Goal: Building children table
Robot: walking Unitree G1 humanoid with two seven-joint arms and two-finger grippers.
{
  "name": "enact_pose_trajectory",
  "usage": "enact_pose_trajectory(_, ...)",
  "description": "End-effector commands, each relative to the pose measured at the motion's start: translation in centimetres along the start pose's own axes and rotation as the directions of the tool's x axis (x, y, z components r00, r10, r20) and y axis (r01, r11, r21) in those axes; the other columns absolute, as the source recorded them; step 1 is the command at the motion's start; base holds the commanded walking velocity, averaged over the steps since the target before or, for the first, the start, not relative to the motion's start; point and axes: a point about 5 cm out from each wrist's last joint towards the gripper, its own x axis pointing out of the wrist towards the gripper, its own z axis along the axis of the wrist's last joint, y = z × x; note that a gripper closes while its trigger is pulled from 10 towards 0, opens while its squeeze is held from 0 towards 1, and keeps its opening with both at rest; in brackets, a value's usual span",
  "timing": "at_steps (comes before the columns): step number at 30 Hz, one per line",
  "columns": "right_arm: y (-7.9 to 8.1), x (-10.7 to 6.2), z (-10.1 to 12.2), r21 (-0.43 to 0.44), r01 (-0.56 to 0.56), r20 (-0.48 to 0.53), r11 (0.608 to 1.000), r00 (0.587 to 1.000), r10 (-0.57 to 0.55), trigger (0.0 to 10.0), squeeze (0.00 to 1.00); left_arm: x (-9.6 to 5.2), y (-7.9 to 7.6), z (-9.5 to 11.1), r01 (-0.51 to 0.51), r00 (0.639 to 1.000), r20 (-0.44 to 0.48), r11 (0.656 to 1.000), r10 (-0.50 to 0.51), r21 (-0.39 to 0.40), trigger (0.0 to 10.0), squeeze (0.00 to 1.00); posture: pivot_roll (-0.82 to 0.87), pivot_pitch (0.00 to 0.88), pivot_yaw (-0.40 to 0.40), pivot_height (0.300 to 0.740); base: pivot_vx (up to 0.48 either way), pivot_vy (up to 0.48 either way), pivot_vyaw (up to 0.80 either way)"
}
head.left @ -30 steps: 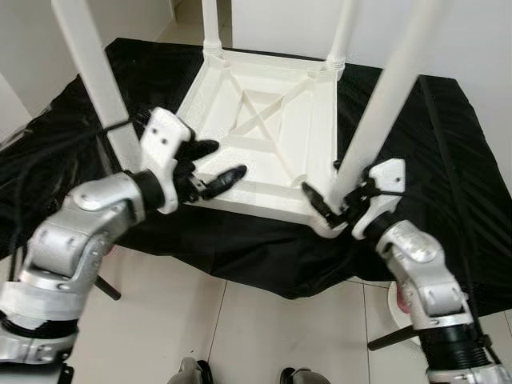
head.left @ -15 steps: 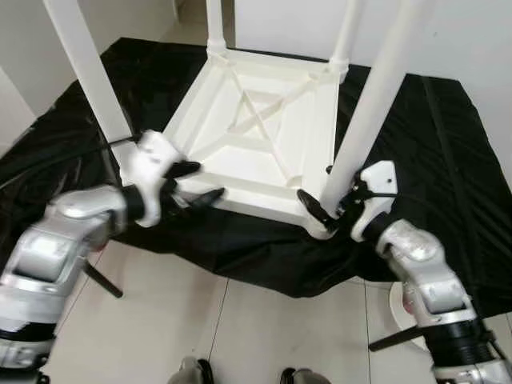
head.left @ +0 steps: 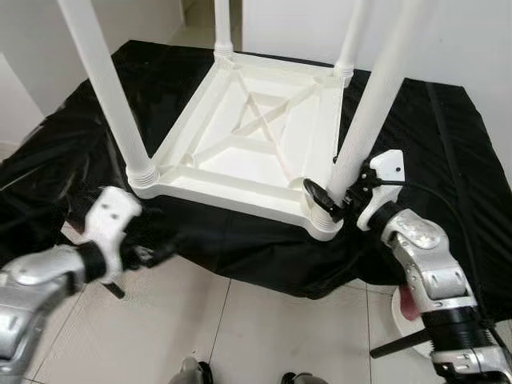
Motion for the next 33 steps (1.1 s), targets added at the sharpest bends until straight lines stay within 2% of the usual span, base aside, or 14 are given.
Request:
enact_pose_trajectory(1,-0.1,0.5,0.3,0.004,-0.064,0.004,0.998,0.998,0.064,10.0,0.00,1.2,-0.4,0.9,-0.102,0.994,0.049,0.994,0.101,0.026,10.0,0.00,-0.03,0.099,0.015,0.740,0.000,0.000,0.00)
enact_pose_trajectory(2,-0.1,0.5,0.3,0.004,-0.064,0.004,0.998,0.998,0.064,10.0,0.00,1.2,-0.4,0.9,-0.102,0.994,0.049,0.994,0.101,0.026,10.0,0.00,-0.03,0.099,0.015,0.740,0.000,0.000,0.00)
enact_pose_trajectory(3,-0.1,0.4,0.3,0.018,-0.127,-0.006,0.992,0.992,0.127,10.0,0.00,1.9,-1.0,1.4,-0.080,0.994,0.076,0.997,0.078,0.021,10.0,0.00,-0.03,0.096,0.016,0.740,0.000,0.000,0.00)
enact_pose_trajectory(6,-0.6,0.5,0.1,-0.012,-0.205,-0.042,0.979,0.978,0.204,10.0,0.00,2.3,-1.7,0.3,-0.056,0.998,0.028,0.997,0.054,0.044,10.0,0.00,-0.04,0.091,0.020,0.740,0.000,0.000,0.00)
enact_pose_trajectory(9,-1.0,0.7,0.1,-0.020,-0.194,-0.041,0.981,0.980,0.193,10.0,0.00,2.2,-1.8,-0.2,-0.070,0.998,0.010,0.995,0.070,0.072,10.0,0.00,-0.04,0.088,0.018,0.740,0.000,0.000,0.00)
enact_pose_trajectory(13,-1.1,1.3,0.3,-0.023,-0.163,-0.018,0.986,0.986,0.163,10.0,0.00,3.6,-2.0,1.5,-0.127,0.985,0.121,0.992,0.126,0.002,10.0,0.00,-0.03,0.098,0.019,0.740,0.000,0.000,0.00)
enact_pose_trajectory(18,-1.5,1.7,0.4,-0.022,-0.109,-0.002,0.994,0.994,0.109,10.0,0.00,4.1,-2.0,2.5,-0.140,0.977,0.159,0.990,0.139,-0.003,10.0,0.00,-0.03,0.103,0.025,0.740,0.000,0.000,0.00)
enact_pose_trajectory(20,-1.7,2.0,0.6,-0.003,-0.104,0.012,0.995,0.994,0.104,10.0,0.00,4.3,-2.4,3.1,-0.117,0.977,0.181,0.993,0.114,0.001,10.0,0.00,-0.03,0.105,0.027,0.740,0.000,0.000,0.00)
enact_pose_trajectory(21,-1.7,2.0,0.7,0.010,-0.166,0.009,0.986,0.986,0.166,10.0,0.00,4.5,-2.8,3.6,-0.097,0.977,0.191,0.995,0.093,0.013,10.0,0.00,-0.03,0.108,0.032,0.740,0.000,0.000,0.00)
enact_pose_trajectory(24,-1.6,1.9,0.7,0.022,-0.225,0.004,0.974,0.974,0.225,10.0,0.00,4.6,-3.1,3.9,-0.084,0.978,0.195,0.996,0.079,0.019,10.0,0.00,-0.03,0.108,0.032,0.740,0.000,0.000,0.00)
enact_pose_trajectory(25,-1.4,1.6,0.1,0.029,-0.325,-0.043,0.945,0.944,0.327,10.0,0.00,4.7,-3.3,3.9,-0.076,0.979,0.192,0.997,0.070,0.027,10.0,0.00,-0.03,0.116,0.037,0.740,0.000,0.000,0.00)
enact_pose_trajectory(27,-1.2,1.4,-1.0,0.058,-0.426,-0.103,0.903,0.897,0.430,10.0,0.00,4.9,-3.5,3.8,-0.069,0.980,0.188,0.997,0.062,0.034,10.0,0.00,-0.03,0.116,0.037,0.740,0.000,0.000,0.00)
enact_pose_trajectory(28,-1.2,1.5,-1.2,0.068,-0.446,-0.113,0.892,0.885,0.451,10.0,0.00,4.9,-3.5,3.7,-0.065,0.981,0.187,0.997,0.058,0.035,10.0,0.00,-0.03,0.116,0.037,0.740,0.000,0.000,0.00)
enact_pose_trajectory(33,-1.4,2.3,-1.6,0.128,-0.424,-0.107,0.896,0.893,0.438,10.0,0.00,5.2,-3.6,3.8,-0.068,0.981,0.185,0.997,0.061,0.031,10.0,0.00,-0.02,0.125,0.032,0.740,0.000,0.000,0.00)
